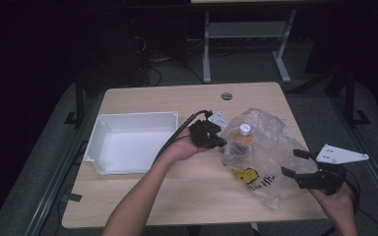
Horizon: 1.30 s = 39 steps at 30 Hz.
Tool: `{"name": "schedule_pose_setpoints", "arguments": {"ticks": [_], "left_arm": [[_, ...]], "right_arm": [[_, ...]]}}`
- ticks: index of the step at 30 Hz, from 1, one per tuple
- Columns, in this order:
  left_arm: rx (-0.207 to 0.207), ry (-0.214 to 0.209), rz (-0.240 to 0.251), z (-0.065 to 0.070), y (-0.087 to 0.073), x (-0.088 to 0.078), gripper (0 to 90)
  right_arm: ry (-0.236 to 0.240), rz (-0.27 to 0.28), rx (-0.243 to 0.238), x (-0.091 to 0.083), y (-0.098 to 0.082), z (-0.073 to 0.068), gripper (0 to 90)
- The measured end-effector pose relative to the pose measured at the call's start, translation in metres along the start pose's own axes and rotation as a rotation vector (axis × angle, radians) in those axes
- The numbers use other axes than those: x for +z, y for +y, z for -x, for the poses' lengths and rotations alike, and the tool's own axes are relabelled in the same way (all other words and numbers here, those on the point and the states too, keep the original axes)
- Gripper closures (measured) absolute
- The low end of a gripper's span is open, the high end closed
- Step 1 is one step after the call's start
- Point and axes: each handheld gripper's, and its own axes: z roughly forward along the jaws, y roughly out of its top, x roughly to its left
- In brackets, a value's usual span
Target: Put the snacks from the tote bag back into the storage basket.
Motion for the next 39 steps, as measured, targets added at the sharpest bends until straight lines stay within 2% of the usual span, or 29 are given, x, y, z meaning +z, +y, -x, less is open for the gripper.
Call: {"name": "schedule_pose_setpoints", "arguments": {"ticks": [13,16,18,19,21,23,27,29,30,35,39], "left_arm": [[-0.018,0.009,-0.054,0.003,-0.019,0.013,89.9],[-0.019,0.013,-0.062,0.004,-0.021,0.012,89.9],[-0.005,0.018,-0.079,0.005,-0.022,0.008,89.8],[-0.017,0.025,-0.063,0.006,-0.022,0.005,89.8],[-0.005,0.025,-0.073,0.004,-0.022,0.002,89.8],[-0.014,0.029,-0.065,0.005,-0.023,-0.002,89.8],[-0.010,0.044,-0.086,0.003,-0.028,-0.010,89.8],[-0.013,0.046,-0.091,0.002,-0.029,-0.010,89.8],[-0.029,0.044,-0.099,0.001,-0.032,-0.010,89.8],[-0.031,0.037,-0.142,0.001,-0.037,-0.005,89.8],[-0.029,0.037,-0.150,0.002,-0.039,-0.005,89.7]], "right_arm": [[0.004,-0.019,-0.012,0.001,-0.002,-0.002,24.4],[0.005,-0.018,-0.016,0.000,-0.003,-0.002,25.3],[0.014,-0.024,-0.014,0.000,-0.004,-0.003,28.7],[0.018,-0.025,-0.020,0.000,-0.004,-0.003,30.8],[0.019,-0.026,-0.023,0.000,-0.003,-0.003,32.1],[0.026,-0.027,-0.020,0.001,-0.004,-0.003,33.6],[0.034,-0.020,-0.011,-0.001,-0.005,-0.003,35.7],[0.033,-0.021,-0.014,0.000,-0.006,-0.002,35.8],[0.037,-0.026,-0.011,0.000,-0.007,-0.002,37.1],[0.048,-0.036,-0.013,0.002,-0.008,-0.002,38.5],[0.063,-0.045,-0.008,0.002,-0.010,-0.002,43.5]]}}
